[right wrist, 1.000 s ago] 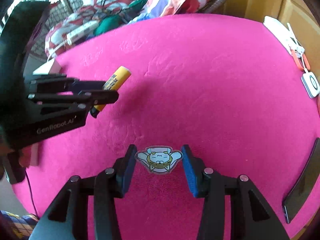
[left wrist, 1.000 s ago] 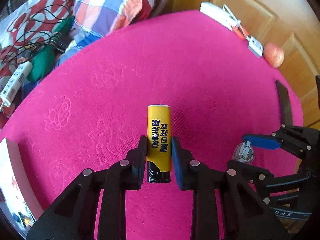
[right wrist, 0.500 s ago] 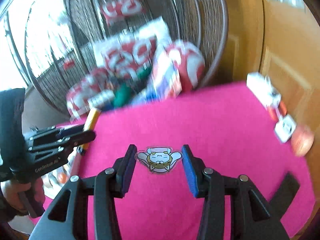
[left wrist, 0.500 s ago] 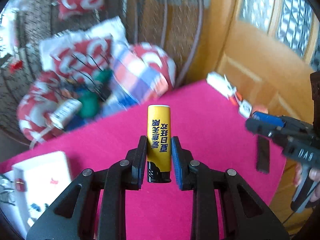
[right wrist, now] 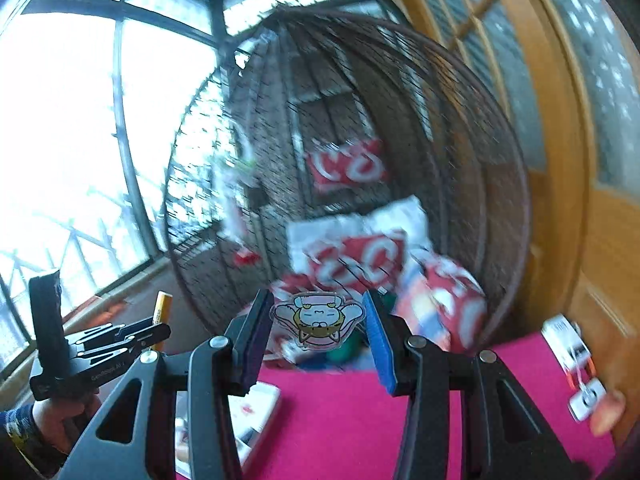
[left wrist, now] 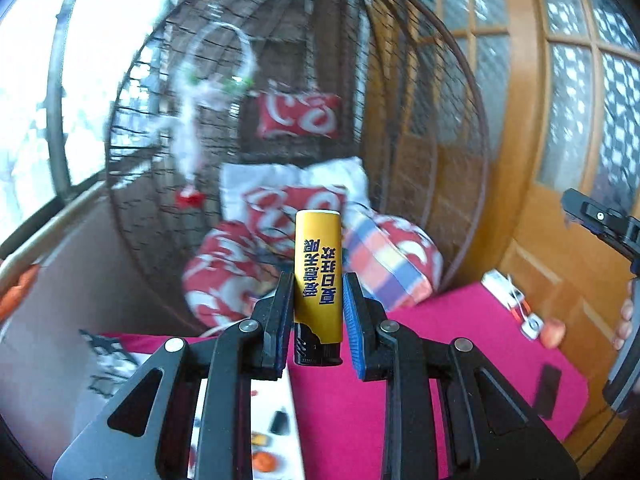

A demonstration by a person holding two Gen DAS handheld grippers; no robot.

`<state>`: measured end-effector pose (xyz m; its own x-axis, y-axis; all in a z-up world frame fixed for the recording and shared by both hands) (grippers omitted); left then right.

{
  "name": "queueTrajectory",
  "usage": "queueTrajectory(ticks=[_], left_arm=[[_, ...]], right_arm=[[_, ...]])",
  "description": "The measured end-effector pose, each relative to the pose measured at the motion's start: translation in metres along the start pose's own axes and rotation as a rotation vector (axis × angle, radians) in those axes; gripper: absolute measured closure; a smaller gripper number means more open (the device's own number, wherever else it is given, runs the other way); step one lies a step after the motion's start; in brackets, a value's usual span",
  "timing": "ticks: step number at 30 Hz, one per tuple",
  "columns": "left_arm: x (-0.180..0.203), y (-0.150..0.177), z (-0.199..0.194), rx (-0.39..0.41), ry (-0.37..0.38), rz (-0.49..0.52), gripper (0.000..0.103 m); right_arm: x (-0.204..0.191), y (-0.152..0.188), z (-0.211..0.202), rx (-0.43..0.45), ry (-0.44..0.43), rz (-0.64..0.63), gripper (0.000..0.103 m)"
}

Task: Organize rigid objects
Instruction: 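Lift and carry the lighter and cartoon sticker over the white tray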

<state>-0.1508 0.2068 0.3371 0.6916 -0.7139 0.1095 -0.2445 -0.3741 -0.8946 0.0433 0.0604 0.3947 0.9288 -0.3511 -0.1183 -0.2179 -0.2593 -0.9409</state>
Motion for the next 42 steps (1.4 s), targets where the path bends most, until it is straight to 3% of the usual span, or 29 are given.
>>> queueTrajectory(ticks=[8, 13, 42], left_arm=[[-0.066, 0.014, -0.049, 0.022, -0.121, -0.079, 0.080], [-0.088, 0.027, -0.061, 0.005, -0.145, -0.114, 0.080], [-0.179, 0.045, -0.086, -0.030, -0.154, -0.133, 0.080]], right_arm=[[-0.047, -0.003, 0.018, -0.006, -0.106, -0.018, 0.058], [-0.067, 0.001, 0.024, -0.028, -0.138, -0.014, 0.058], [-0.165, 0.037, 0.077, -0.107, -0.198, 0.003, 0.058]])
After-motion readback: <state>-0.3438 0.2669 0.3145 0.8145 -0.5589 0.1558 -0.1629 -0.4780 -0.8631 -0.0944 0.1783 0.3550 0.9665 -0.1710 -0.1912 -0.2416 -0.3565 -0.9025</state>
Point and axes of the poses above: each gripper's, at about its wrist camera, not at the fingertips, and z roughly the way its jaws point, x to its right, y to its underside, the point moved 5 cm from there along z, roughly the way its jaws point, and after that the axes turned 2 degrees about y, right-handed, at the moved point
